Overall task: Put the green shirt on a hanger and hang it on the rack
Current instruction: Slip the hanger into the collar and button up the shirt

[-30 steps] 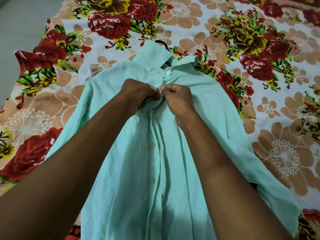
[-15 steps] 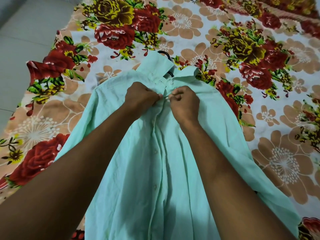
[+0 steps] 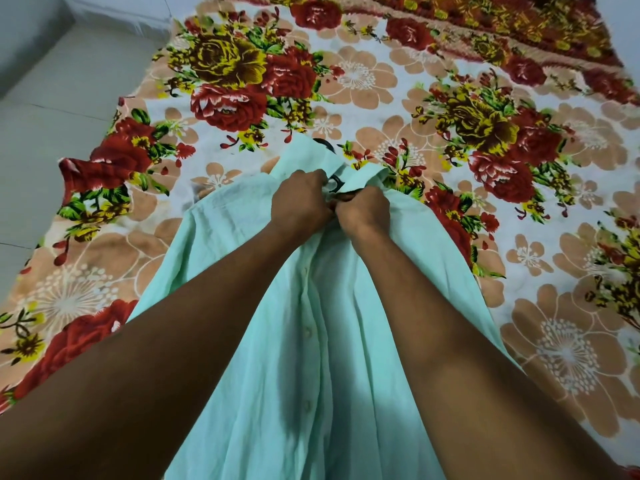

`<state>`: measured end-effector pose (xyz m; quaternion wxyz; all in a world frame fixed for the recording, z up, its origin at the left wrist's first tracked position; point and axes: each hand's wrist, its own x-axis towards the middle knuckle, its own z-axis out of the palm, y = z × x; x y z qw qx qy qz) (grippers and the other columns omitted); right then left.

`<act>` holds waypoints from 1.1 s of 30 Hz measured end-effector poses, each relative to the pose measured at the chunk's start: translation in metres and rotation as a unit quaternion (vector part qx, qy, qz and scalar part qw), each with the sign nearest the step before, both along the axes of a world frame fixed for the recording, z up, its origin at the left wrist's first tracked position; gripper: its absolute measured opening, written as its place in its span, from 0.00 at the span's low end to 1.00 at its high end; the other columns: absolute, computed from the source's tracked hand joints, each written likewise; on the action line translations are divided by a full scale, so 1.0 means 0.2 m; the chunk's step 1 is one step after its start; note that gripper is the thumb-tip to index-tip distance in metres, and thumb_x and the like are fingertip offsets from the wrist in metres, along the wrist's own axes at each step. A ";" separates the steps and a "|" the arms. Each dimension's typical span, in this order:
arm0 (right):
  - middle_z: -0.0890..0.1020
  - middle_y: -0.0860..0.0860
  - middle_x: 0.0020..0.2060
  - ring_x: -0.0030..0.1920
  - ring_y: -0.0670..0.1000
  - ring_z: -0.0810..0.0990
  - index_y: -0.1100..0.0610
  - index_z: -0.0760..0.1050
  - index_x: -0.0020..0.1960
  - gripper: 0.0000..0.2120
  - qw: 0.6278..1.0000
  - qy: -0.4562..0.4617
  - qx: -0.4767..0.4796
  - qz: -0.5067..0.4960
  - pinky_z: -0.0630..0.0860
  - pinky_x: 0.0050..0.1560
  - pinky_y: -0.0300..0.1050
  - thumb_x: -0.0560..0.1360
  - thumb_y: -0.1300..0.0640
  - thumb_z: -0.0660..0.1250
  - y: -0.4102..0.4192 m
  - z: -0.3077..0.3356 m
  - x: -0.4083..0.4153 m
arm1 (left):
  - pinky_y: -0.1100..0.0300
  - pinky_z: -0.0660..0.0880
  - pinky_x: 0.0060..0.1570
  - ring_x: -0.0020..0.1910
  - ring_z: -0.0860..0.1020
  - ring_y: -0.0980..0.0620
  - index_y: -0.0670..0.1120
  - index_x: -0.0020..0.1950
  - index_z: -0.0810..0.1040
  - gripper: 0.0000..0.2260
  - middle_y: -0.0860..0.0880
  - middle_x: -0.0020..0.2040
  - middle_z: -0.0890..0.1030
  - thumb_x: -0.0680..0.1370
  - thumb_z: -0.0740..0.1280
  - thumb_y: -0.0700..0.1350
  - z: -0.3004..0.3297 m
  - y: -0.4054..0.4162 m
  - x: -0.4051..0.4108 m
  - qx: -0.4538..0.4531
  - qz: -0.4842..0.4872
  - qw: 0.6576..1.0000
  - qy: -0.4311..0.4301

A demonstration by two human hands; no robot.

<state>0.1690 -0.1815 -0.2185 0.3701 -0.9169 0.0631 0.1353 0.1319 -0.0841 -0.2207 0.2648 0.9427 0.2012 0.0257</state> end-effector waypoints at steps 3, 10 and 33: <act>0.87 0.55 0.44 0.46 0.59 0.85 0.58 0.85 0.46 0.07 1.000 0.014 0.008 0.013 0.81 0.43 0.48 0.70 0.58 0.72 0.01 0.01 0.00 | 0.52 0.76 0.41 0.51 0.80 0.40 0.45 0.56 0.84 0.11 0.41 0.54 0.81 0.74 0.70 0.43 0.02 0.01 0.00 -0.009 -0.019 1.000 0.007; 0.84 0.52 0.36 0.39 0.56 0.81 0.56 0.82 0.38 0.08 0.992 0.020 0.105 -0.061 0.80 0.43 0.50 0.74 0.56 0.70 0.00 0.00 -0.01 | 0.59 0.68 0.32 0.40 0.77 0.47 0.48 0.37 0.75 0.10 0.50 0.36 0.78 0.72 0.74 0.49 0.01 0.08 0.00 -0.111 0.046 0.991 -0.050; 0.86 0.63 0.47 0.38 0.51 0.79 0.68 0.83 0.44 0.11 0.955 0.096 0.268 -0.086 0.80 0.42 0.48 0.68 0.61 0.77 0.01 0.00 0.01 | 0.51 0.81 0.45 0.41 0.82 0.48 0.46 0.61 0.71 0.22 0.41 0.46 0.83 0.72 0.76 0.36 -0.03 -0.01 -0.07 -0.475 0.276 0.821 -0.157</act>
